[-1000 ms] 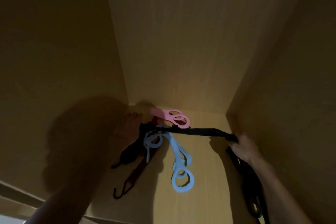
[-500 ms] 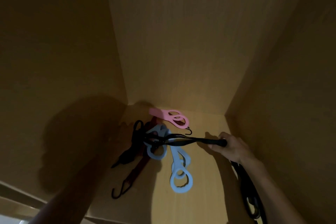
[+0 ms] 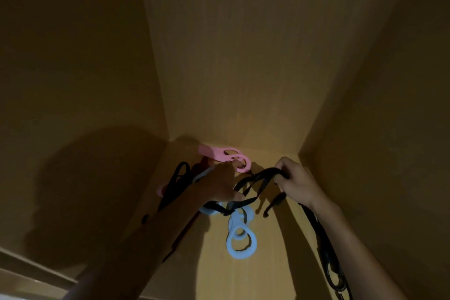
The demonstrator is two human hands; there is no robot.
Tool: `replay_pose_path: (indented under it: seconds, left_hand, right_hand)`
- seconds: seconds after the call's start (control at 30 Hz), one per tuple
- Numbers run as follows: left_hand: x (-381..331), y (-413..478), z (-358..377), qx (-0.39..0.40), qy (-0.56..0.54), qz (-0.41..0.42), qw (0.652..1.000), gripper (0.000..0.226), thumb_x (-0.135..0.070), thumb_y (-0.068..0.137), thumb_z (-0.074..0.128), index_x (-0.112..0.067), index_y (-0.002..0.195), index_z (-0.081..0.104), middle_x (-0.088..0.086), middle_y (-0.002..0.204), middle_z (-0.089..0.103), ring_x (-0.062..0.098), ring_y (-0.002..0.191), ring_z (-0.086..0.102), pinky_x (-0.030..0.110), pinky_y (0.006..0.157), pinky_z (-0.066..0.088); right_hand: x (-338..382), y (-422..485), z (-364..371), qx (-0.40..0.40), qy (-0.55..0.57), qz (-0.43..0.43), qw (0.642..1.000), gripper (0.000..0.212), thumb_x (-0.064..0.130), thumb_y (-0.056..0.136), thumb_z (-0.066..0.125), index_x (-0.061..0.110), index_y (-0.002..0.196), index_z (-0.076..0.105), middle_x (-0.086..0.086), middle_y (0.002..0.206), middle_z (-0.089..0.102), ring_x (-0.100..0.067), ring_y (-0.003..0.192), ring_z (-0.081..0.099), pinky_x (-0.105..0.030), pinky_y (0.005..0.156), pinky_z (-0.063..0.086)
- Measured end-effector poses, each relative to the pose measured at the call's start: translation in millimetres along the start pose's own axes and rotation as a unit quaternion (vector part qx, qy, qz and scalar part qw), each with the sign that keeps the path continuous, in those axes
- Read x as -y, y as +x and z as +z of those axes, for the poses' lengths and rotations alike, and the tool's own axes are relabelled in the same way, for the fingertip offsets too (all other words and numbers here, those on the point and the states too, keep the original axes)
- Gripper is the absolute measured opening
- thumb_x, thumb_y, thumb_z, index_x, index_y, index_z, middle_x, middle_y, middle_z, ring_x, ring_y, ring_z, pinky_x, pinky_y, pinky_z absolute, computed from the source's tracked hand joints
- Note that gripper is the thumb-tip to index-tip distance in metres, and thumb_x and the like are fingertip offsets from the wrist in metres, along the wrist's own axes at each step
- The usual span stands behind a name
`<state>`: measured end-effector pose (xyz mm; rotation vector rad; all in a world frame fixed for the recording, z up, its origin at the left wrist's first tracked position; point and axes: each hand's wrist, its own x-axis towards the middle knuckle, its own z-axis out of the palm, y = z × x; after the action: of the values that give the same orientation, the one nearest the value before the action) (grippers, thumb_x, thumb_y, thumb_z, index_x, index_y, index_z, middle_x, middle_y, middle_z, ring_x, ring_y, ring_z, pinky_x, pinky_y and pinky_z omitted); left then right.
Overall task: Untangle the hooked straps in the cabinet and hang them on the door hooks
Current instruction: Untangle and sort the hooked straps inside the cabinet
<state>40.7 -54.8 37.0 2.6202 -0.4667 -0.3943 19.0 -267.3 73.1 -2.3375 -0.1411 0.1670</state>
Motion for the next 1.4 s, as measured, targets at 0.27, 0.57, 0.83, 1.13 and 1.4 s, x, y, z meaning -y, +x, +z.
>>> replay_pose_path:
  seconds: [0.27, 0.57, 0.83, 1.13, 1.4]
  left_hand:
    - [-19.2, 8.1, 14.6, 0.089, -0.27, 0.032, 0.958, 0.052, -0.019, 0.077, 0.074, -0.016, 0.123, 0.05, 0.003, 0.1, 0.068, 0.023, 0.097, 0.066, 0.041, 0.09, 0.054]
    - [-47.4, 9.4, -11.0, 0.119, -0.411, 0.031, 0.903, 0.015, 0.007, 0.083, 0.041, -0.004, 0.085, 0.051, 0.015, 0.08, 0.06, 0.009, 0.06, 0.061, 0.018, 0.056, 0.048]
    - [-41.2, 14.5, -44.9, 0.006, -0.453, 0.001, 0.892, 0.007, -0.01, 0.069, 0.055, -0.01, 0.064, 0.05, -0.003, 0.048, 0.049, 0.017, 0.054, 0.044, 0.029, 0.058, 0.033]
    - [-70.6, 14.2, -52.6, -0.034, -0.489, -0.016, 0.872, 0.021, 0.011, 0.079, 0.043, -0.006, 0.066, 0.046, 0.006, 0.05, 0.036, 0.019, 0.046, 0.035, 0.022, 0.046, 0.034]
    - [-31.1, 19.8, -63.5, -0.145, -0.392, -0.108, 0.902, 0.019, -0.004, 0.075, 0.042, -0.013, 0.059, 0.047, 0.01, 0.061, 0.051, 0.023, 0.062, 0.052, 0.034, 0.065, 0.039]
  right_hand:
    - [11.8, -6.8, -12.6, -0.096, 0.137, -0.028, 0.985, 0.01, 0.014, 0.097, 0.041, 0.01, 0.088, 0.045, -0.008, 0.072, 0.045, -0.018, 0.061, 0.041, -0.037, 0.063, 0.034]
    - [10.3, -8.8, -23.2, -0.147, 0.098, 0.014, 0.984, 0.017, 0.027, 0.1, 0.036, 0.016, 0.096, 0.047, -0.01, 0.074, 0.049, -0.024, 0.065, 0.049, -0.033, 0.058, 0.031]
    - [-2.9, -17.4, 6.2, 0.028, 0.091, 0.049, 0.994, 0.032, 0.01, 0.081, 0.063, 0.03, 0.101, 0.051, -0.001, 0.083, 0.051, -0.013, 0.071, 0.049, -0.028, 0.064, 0.041]
    - [18.9, -4.5, 77.2, -0.017, 0.127, 0.005, 0.992, 0.039, 0.026, 0.08, 0.074, 0.027, 0.052, 0.046, 0.009, 0.043, 0.047, -0.005, 0.044, 0.044, -0.026, 0.053, 0.035]
    - [3.3, -19.6, 56.9, 0.014, 0.198, -0.031, 0.98, 0.003, 0.02, 0.089, 0.063, 0.019, 0.089, 0.066, -0.002, 0.083, 0.059, -0.01, 0.072, 0.055, -0.013, 0.067, 0.041]
